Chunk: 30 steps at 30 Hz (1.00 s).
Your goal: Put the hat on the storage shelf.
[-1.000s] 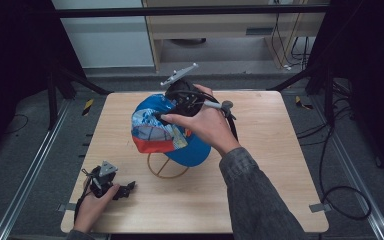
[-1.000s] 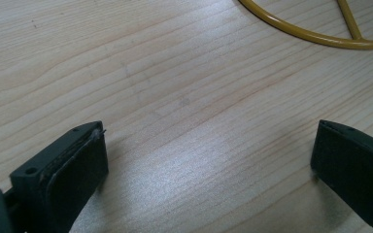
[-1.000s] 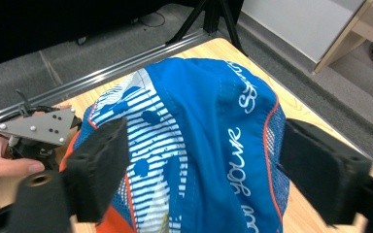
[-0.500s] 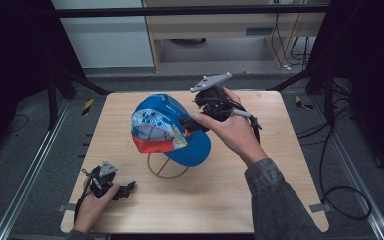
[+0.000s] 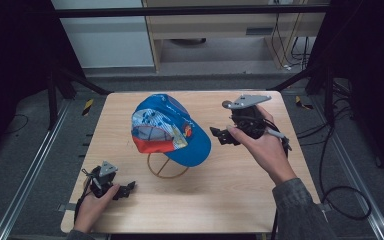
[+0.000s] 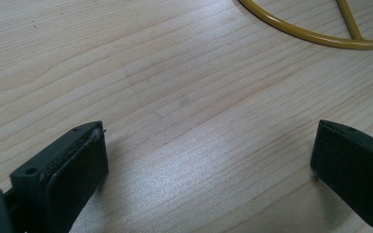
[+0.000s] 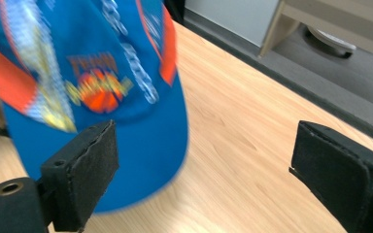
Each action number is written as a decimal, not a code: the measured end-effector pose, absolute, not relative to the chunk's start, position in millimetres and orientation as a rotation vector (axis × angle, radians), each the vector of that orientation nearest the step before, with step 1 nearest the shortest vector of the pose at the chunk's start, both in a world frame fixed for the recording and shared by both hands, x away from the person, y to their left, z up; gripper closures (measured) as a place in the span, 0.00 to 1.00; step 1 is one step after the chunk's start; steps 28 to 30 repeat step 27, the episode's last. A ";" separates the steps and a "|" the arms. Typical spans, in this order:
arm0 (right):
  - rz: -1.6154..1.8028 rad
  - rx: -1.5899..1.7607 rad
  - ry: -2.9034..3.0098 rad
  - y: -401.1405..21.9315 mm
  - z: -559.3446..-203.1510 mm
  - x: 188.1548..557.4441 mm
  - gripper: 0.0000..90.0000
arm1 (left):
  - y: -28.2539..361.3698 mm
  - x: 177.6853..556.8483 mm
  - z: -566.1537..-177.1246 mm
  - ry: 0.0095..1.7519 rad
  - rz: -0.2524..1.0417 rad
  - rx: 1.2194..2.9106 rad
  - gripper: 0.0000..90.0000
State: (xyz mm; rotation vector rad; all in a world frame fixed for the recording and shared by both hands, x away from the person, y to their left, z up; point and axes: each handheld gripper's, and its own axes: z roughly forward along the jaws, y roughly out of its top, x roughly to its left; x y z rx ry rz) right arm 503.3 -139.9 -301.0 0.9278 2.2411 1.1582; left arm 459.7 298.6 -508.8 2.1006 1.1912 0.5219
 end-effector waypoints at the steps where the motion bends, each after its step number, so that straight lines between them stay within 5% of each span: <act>1: 1.153 0.934 2.234 -144.3 -305.8 502.4 0.12 | 298.6 459.7 -508.8 1.191 0.522 2.100 0.00; 30: 0.950 1.336 2.191 -209.5 -467.6 488.7 0.11 | 298.6 459.6 -508.8 1.191 0.523 2.101 0.00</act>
